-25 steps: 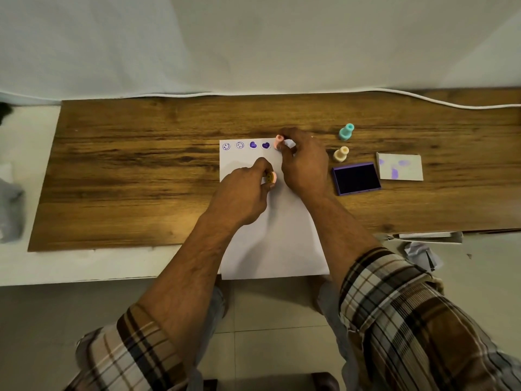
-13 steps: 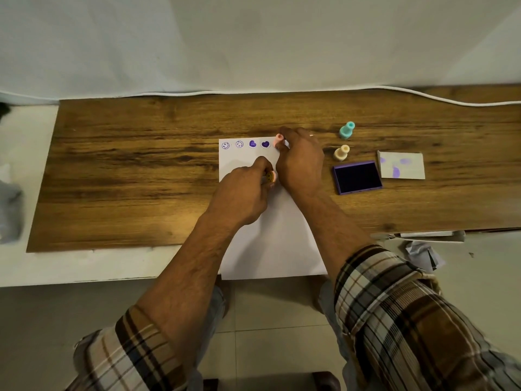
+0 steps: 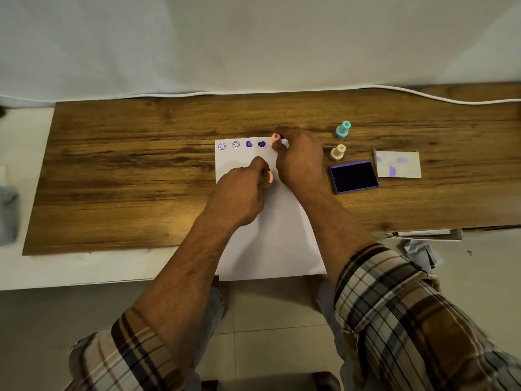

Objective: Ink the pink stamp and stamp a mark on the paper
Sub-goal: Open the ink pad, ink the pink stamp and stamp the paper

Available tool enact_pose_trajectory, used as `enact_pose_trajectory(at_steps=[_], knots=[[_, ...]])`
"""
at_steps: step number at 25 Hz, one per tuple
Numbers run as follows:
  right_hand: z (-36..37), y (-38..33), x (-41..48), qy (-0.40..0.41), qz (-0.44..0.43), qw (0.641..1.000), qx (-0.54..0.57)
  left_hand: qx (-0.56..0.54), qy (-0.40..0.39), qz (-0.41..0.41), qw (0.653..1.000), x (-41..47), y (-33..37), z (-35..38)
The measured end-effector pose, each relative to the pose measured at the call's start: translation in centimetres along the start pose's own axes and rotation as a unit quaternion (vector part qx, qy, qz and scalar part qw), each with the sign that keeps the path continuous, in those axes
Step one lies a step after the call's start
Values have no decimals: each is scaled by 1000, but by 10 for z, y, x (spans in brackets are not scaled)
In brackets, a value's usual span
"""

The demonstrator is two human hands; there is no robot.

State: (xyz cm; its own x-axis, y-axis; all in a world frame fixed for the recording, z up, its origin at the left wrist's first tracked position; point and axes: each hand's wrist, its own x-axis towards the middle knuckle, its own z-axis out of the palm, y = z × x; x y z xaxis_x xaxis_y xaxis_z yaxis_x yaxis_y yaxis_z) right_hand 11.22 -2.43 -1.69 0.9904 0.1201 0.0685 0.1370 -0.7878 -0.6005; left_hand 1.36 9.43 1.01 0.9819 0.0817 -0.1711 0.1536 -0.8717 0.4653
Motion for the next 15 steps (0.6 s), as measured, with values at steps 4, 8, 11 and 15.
enact_pose_trajectory(at_steps=[4,8,11,15], knots=[[-28,12,8,117,153,931,310,-30,3,22,999,-1,-2,-2],[-53,13,7,128,174,877,429,-13,23,14,1000,1,1,4],[-59,9,-4,92,145,880,443,-20,48,6,999,7,1,5],[-62,16,-19,71,147,885,435,-37,78,-23,996,25,-7,-2]])
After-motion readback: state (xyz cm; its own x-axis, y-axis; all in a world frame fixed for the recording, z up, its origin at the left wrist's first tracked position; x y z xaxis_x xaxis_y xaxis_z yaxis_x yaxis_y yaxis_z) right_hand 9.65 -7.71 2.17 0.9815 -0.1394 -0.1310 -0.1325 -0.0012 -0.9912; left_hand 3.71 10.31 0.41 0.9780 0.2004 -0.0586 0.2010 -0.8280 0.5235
